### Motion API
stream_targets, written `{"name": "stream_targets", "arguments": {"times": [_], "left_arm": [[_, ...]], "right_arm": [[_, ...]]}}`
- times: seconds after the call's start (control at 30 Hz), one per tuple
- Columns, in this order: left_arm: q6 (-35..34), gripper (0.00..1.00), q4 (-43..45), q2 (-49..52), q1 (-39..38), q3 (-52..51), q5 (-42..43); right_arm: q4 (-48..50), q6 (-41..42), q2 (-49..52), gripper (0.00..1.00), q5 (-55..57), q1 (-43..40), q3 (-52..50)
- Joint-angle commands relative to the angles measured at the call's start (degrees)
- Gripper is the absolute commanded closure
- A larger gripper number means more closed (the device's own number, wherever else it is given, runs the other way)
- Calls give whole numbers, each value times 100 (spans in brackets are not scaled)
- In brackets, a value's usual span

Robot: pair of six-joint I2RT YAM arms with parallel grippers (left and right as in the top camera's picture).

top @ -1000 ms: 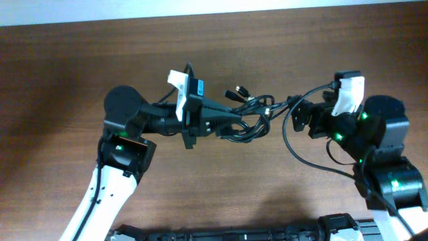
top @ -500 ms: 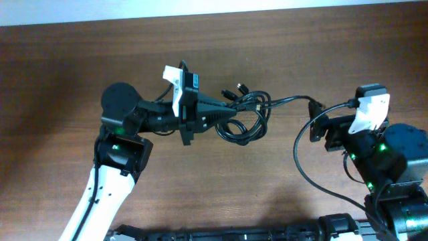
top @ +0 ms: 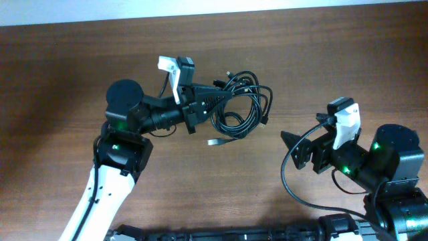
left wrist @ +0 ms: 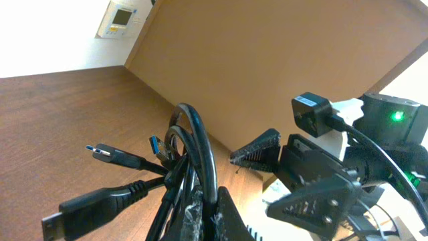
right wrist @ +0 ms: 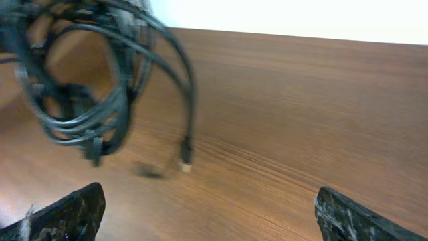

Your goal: Untangle cables

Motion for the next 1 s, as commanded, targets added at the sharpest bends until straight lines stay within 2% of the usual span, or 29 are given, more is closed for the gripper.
{"name": "stream_targets", "arguments": {"times": [0.0,0.53,0.67,0.73,0.87,0.97], "left_arm": [[-212,100,48,-116,13,98,-76],[-208,100,463,-116,-758,98,-192],[-208,100,461,-116,-820,98,-232],[-208,100,461,-116,-820,98,-232],[-208,100,461,-116,-820,98,-232],[-208,100,461,-116,-820,98,-232]], "right_arm": [[68,-61,-22,1,-866,-35,87],[334,-61,382,2,-1803,-31,87],[374,-61,560,19,-1908,-31,87],[391,-59,627,34,-1910,-31,87],[393,-59,693,50,-1954,-31,87],[415,-61,693,51,-1950,-31,87]]}}
